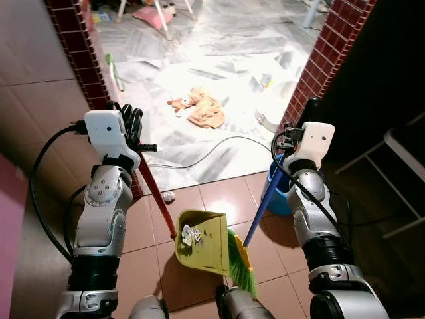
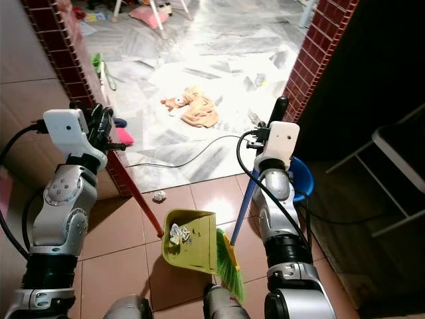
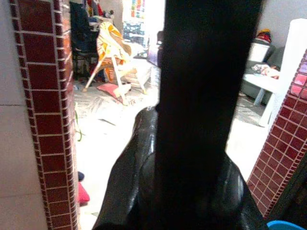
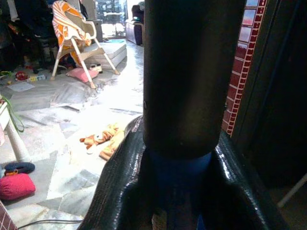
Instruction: Sweep floor
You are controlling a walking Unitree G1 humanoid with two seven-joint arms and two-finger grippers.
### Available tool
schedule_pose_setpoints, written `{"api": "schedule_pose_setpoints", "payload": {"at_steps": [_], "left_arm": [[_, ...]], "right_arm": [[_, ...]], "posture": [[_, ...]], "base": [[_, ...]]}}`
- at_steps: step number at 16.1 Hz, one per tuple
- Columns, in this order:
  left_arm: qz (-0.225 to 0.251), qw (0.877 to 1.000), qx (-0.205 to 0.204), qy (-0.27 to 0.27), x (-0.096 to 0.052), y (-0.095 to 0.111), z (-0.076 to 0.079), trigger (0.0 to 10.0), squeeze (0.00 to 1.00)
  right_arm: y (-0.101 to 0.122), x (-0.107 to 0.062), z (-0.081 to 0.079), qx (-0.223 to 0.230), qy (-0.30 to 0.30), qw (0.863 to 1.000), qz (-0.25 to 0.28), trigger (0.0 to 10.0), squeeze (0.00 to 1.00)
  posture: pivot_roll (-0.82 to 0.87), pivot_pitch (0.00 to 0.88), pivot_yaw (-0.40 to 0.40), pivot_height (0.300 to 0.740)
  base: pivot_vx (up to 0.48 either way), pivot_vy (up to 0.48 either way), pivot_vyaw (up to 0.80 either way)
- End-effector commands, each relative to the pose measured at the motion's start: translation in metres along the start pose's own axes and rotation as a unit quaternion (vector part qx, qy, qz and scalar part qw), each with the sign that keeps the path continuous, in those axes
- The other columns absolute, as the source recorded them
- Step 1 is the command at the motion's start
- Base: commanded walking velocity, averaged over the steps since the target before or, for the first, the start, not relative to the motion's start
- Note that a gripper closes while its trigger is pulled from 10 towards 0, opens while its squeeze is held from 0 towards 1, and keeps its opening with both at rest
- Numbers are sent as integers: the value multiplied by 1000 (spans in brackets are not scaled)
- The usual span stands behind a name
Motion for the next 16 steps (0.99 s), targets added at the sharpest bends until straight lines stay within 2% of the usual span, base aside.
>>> {"api": "schedule_pose_setpoints", "payload": {"at_steps": [1, 3, 9, 13, 16], "left_arm": [[34, 999, 3, -18, 4, 18, 10, 10000, 0], [32, 999, 4, -19, 4, 18, 10, 10000, 0], [32, 999, 2, -19, 5, 21, 9, 10000, 0], [17, 1000, 4, -17, 5, 12, 6, 10000, 0], [10, 1000, 9, -14, 9, 7, -2, 10000, 0]], "right_arm": [[2, 1, 1, 3, -1, 1000, 1, 10000, 0], [3, 1, -2, 5, 2, 1000, 1, 10000, 0], [4, 3, -2, 5, 2, 1000, 0, 10000, 0], [-1, 2, -1, 4, -2, 1000, -6, 10000, 0], [-5, 4, -5, 30, -6, 999, -21, 10000, 0]], "posture": [[4, 1, -28, 740], [7, 2, -30, 740], [4, 6, -27, 740], [4, 0, -14, 740], [6, 0, -4, 740]], "base": [[0, 0, 0], [0, 0, 0], [-268, 0, 0], [-270, 0, 0], [-269, 0, 0]]}}
Point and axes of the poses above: a point about 5 cm out from each wrist's last joint towards the gripper, its own x axis pointing out of the wrist towards the gripper, its own y axis along the axis of the wrist's last joint, z = x × y, the point moved 1 cm from there along x, pointing out of the wrist towards the gripper, and after that the axes turned 12 degrees about -x, right-handed, at the moved point
